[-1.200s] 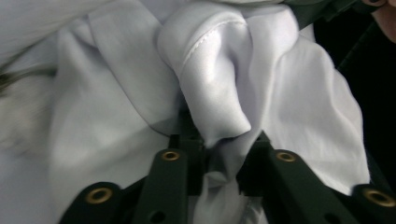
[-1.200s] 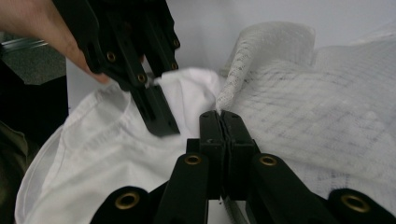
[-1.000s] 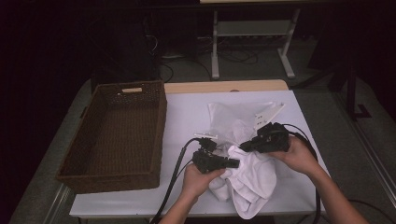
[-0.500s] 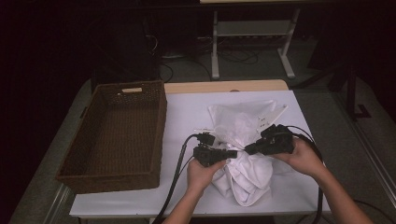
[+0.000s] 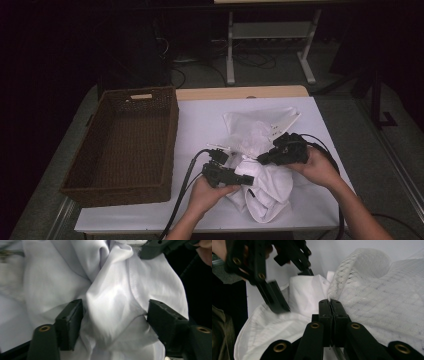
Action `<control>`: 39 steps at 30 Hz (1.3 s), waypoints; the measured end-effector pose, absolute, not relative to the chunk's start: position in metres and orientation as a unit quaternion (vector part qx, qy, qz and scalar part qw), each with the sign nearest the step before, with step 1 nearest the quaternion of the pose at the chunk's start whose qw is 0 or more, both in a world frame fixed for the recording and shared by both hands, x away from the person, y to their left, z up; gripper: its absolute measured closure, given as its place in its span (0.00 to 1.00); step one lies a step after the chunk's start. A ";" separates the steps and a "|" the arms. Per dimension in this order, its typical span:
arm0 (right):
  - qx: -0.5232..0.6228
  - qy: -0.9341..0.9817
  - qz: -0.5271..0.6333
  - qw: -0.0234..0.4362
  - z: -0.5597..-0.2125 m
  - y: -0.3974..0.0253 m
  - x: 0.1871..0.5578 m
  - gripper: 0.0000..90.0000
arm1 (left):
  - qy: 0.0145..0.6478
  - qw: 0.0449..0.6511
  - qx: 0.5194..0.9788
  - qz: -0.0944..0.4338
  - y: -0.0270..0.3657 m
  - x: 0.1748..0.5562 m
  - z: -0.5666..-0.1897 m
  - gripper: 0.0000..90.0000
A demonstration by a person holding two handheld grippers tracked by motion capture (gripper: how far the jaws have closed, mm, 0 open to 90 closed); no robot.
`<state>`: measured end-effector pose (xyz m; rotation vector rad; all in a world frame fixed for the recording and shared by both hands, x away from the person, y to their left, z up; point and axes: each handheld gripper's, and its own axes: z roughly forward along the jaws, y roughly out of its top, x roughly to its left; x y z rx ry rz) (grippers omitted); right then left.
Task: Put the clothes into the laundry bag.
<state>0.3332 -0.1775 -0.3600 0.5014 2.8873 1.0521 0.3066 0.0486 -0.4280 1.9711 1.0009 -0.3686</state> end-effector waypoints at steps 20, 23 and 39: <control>0.124 0.921 0.368 0.013 -0.343 -0.172 0.316 0.98 | 0.354 0.502 0.776 -0.141 0.068 0.283 -0.395 0.92; 0.113 0.924 0.366 0.011 -0.340 -0.164 0.315 0.98 | 0.356 0.495 0.780 -0.139 0.066 0.282 -0.396 0.92; 0.150 0.931 0.332 0.005 -0.362 -0.178 0.327 0.97 | 0.402 0.475 0.776 -0.100 0.061 0.297 -0.413 0.60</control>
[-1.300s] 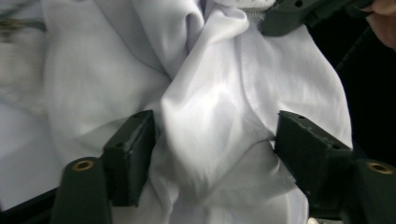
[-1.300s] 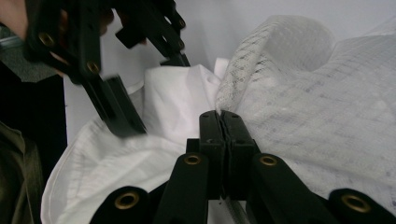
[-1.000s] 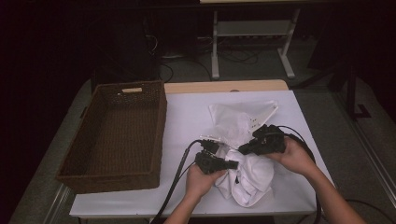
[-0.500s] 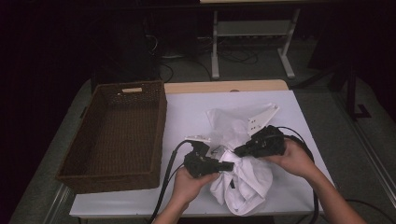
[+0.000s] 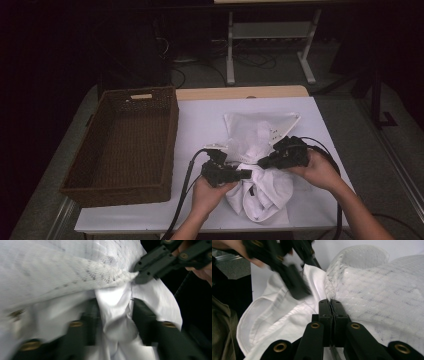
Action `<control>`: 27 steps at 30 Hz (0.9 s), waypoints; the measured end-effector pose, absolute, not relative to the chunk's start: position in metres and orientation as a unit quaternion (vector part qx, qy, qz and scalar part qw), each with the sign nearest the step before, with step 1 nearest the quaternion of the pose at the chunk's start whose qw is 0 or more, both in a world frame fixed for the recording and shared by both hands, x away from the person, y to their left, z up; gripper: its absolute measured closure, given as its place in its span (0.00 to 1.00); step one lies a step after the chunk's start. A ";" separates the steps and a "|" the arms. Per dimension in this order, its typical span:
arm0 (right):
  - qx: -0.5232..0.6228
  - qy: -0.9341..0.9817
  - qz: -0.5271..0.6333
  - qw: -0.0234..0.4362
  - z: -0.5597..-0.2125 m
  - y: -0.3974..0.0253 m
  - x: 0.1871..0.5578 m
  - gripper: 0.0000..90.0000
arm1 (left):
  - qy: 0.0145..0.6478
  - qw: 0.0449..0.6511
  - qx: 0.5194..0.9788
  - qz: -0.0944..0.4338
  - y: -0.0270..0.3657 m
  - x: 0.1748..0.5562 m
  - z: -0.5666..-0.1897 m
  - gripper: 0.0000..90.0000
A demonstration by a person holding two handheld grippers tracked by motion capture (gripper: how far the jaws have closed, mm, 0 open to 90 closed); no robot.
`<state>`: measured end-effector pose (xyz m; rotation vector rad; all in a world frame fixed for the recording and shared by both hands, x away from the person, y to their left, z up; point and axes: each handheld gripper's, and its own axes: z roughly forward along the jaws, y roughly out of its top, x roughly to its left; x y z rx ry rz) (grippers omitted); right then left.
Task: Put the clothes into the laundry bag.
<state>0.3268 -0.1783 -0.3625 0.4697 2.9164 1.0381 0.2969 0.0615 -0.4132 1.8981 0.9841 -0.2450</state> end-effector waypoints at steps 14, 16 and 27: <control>0.149 0.933 0.329 0.003 -0.369 -0.168 0.331 0.97 | 0.381 0.423 0.811 -0.135 0.035 0.298 -0.435 0.56; 0.148 0.933 0.327 0.003 -0.370 -0.167 0.331 0.97 | 0.382 0.427 0.810 -0.125 0.030 0.299 -0.439 0.72; 0.122 0.918 0.377 0.011 -0.347 -0.175 0.315 0.98 | 0.363 0.507 0.771 -0.129 0.051 0.283 -0.400 0.88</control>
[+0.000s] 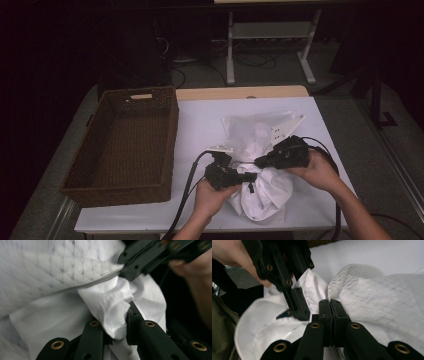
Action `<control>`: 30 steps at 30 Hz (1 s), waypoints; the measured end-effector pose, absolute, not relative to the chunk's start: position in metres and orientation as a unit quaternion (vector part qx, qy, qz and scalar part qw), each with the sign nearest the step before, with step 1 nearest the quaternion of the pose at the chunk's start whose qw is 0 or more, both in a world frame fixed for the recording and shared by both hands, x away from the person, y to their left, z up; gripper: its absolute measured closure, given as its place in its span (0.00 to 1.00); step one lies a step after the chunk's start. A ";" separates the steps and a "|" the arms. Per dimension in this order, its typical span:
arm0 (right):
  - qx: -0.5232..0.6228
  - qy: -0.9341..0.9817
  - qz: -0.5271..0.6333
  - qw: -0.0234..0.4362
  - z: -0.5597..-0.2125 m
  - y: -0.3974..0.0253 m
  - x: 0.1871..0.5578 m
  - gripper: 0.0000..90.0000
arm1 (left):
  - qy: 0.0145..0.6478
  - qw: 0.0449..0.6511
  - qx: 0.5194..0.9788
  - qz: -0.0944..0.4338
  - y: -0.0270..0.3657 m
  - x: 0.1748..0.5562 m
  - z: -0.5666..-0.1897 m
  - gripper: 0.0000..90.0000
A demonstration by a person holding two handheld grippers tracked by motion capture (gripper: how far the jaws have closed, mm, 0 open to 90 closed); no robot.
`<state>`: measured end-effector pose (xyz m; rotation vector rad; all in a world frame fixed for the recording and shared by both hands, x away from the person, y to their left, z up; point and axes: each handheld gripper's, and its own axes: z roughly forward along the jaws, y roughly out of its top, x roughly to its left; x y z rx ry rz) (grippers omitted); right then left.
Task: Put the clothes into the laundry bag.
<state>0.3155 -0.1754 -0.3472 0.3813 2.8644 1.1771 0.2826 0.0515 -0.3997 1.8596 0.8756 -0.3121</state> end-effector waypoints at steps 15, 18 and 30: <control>0.147 0.927 0.344 0.006 -0.363 -0.182 0.323 0.98 | 0.447 0.498 0.740 -0.066 0.045 0.314 -0.439 0.86; 0.155 0.926 0.345 0.003 -0.367 -0.187 0.327 0.98 | 0.433 0.487 0.755 -0.068 0.048 0.310 -0.432 0.79; 0.165 0.921 0.353 0.010 -0.363 -0.189 0.329 0.98 | 0.384 0.410 0.816 -0.135 0.067 0.292 -0.417 0.34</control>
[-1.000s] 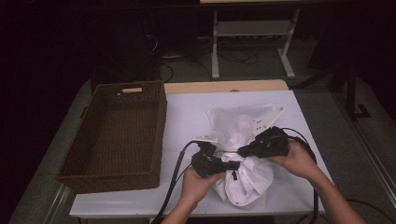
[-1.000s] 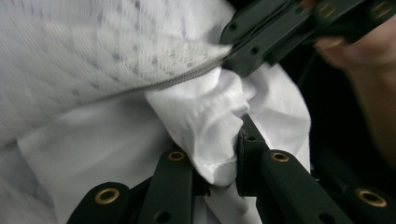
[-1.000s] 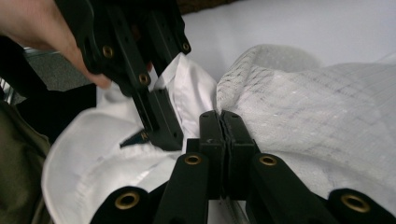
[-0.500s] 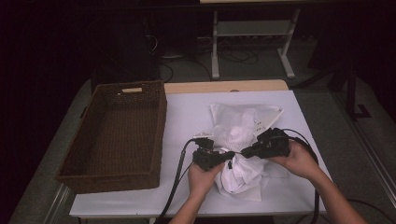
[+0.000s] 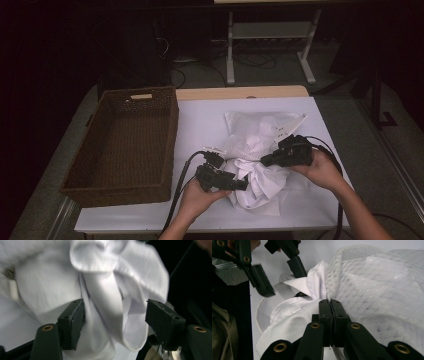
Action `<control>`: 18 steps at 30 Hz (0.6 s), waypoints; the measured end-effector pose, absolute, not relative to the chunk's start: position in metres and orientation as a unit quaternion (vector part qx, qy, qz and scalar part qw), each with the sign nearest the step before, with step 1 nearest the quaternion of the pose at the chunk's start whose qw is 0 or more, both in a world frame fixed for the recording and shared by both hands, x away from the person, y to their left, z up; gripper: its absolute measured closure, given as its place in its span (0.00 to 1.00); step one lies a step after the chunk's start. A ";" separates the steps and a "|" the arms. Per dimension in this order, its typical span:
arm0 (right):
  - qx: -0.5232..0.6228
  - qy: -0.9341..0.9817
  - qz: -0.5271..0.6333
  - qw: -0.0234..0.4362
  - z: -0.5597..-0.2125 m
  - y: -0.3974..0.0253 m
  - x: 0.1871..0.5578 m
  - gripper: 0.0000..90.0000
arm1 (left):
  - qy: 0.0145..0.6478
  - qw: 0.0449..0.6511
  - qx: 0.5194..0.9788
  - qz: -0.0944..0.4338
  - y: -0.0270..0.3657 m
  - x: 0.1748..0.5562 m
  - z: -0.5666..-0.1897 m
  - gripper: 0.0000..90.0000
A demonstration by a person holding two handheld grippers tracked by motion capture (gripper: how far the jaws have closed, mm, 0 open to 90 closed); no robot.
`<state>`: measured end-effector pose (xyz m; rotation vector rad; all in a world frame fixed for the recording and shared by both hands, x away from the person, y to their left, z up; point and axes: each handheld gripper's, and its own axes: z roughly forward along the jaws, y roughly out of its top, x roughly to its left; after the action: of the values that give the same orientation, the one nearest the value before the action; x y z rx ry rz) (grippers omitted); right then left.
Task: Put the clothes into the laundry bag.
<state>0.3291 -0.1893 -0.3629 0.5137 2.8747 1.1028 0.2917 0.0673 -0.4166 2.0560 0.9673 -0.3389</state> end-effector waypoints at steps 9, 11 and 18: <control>0.159 0.925 0.344 0.002 -0.369 -0.179 0.333 0.97 | 0.390 0.420 0.810 -0.126 0.029 0.300 -0.446 0.53; 0.159 0.926 0.342 0.000 -0.370 -0.177 0.334 0.97 | 0.392 0.420 0.810 -0.121 0.027 0.303 -0.450 0.71; 0.145 0.926 0.348 0.001 -0.365 -0.177 0.326 0.97 | 0.381 0.468 0.789 -0.116 0.043 0.293 -0.443 0.92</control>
<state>0.3257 -0.1767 -0.3650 0.4545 2.9075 1.0938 0.2926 0.0427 -0.4428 1.9354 0.9359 -0.2834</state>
